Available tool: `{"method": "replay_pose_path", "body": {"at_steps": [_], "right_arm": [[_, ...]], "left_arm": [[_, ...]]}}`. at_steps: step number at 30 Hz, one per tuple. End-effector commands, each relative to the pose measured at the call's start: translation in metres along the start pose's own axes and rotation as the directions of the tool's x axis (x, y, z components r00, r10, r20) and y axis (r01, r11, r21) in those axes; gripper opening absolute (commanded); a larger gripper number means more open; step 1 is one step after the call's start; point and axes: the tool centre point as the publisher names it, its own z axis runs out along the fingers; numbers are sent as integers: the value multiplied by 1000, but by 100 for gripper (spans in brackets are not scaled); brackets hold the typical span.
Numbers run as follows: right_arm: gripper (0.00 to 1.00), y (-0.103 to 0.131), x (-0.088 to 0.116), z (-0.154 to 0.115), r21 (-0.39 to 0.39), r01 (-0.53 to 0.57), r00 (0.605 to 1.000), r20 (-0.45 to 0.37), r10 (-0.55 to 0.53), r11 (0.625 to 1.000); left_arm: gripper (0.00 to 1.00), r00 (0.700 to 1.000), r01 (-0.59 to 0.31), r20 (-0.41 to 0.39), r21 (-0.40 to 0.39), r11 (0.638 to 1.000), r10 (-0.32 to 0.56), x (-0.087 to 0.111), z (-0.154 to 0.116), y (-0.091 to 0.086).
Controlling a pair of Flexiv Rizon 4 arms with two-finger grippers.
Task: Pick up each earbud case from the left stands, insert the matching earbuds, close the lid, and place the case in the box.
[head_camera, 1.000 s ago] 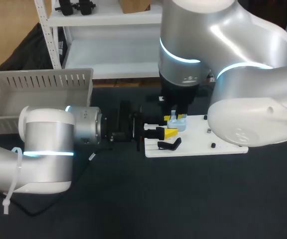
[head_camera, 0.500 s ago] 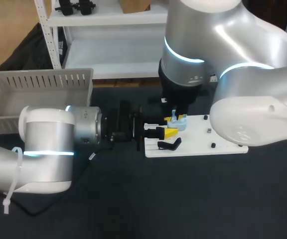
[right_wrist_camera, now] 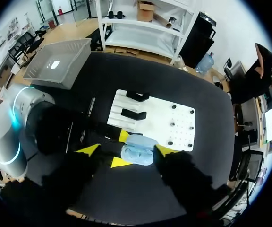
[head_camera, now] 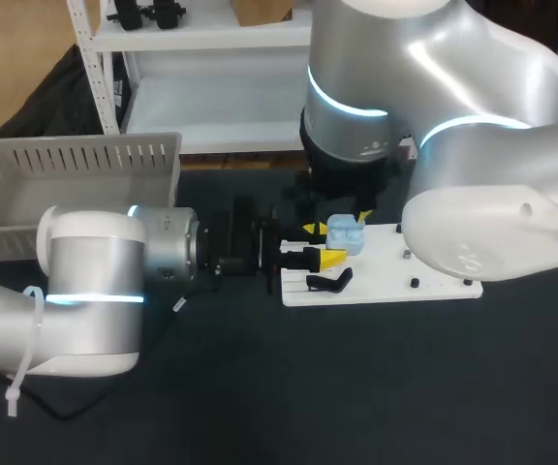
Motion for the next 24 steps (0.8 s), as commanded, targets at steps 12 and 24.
{"method": "replay_pose_path", "body": {"at_steps": [12, 24], "right_arm": [[100, -52, -34, 17, 86, -274, 961, 54, 270, 958], [100, -78, -36, 42, 131, -316, 948, -2, 319, 940]], "left_arm": [[0, 1000, -1, -1, -2, 1000, 1, 0, 0, -1], [0, 1000, -1, -1, -2, 1000, 1, 0, 0, -1]]}}
